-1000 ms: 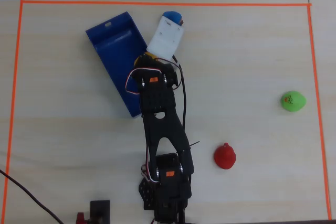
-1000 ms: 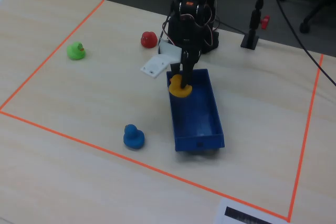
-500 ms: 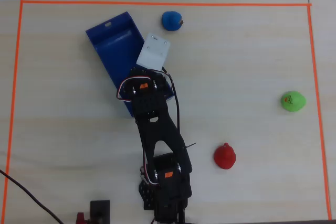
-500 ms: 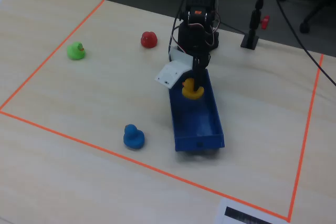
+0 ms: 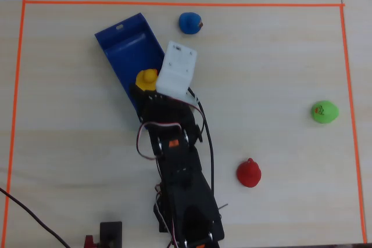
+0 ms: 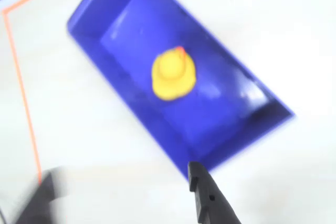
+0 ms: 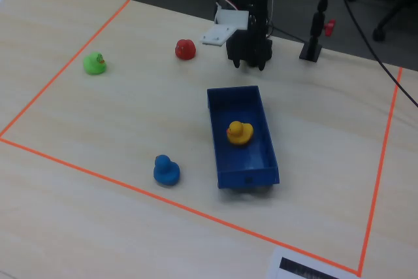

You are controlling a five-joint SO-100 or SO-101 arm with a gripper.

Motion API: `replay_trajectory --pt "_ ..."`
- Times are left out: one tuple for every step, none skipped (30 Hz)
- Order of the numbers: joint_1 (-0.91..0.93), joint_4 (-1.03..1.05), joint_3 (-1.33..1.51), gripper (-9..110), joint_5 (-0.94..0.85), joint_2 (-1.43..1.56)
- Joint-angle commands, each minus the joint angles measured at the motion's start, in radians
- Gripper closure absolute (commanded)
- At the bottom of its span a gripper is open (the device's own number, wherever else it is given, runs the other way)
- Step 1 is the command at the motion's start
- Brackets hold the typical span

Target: Grasp yellow duck and put it into box.

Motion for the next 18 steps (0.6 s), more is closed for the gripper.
replay_trajectory --pt "0.037 0.031 0.370 101 -0.103 0.465" --pt "0.064 0.025 0.468 101 -0.144 0.537" --pt "0.094 0.011 0.561 101 -0.172 0.597" --pt "0.121 -0.009 0.647 101 -0.190 0.646" --pt "0.144 -0.035 0.724 101 -0.201 0.690" --pt "0.164 -0.063 0.796 101 -0.212 0.723" --pt "0.181 -0.094 0.853 101 -0.216 0.723" --pt "0.193 -0.123 0.904 101 -0.222 0.723" --pt "0.202 -0.141 0.942 101 -0.229 0.723" --pt "0.213 -0.110 0.942 101 -0.225 0.723" --pt "0.206 -0.075 0.942 101 -0.225 0.723" --pt "0.198 -0.041 0.942 101 -0.227 0.723" --pt "0.189 -0.002 0.943 101 -0.233 0.723" --pt "0.173 0.026 0.943 101 -0.247 0.723" --pt "0.172 0.026 0.943 101 -0.238 0.723" --pt "0.172 0.026 0.943 101 -0.236 0.723" --pt "0.175 0.026 0.943 101 -0.236 0.723" --pt "0.176 0.026 0.943 101 -0.235 0.723"
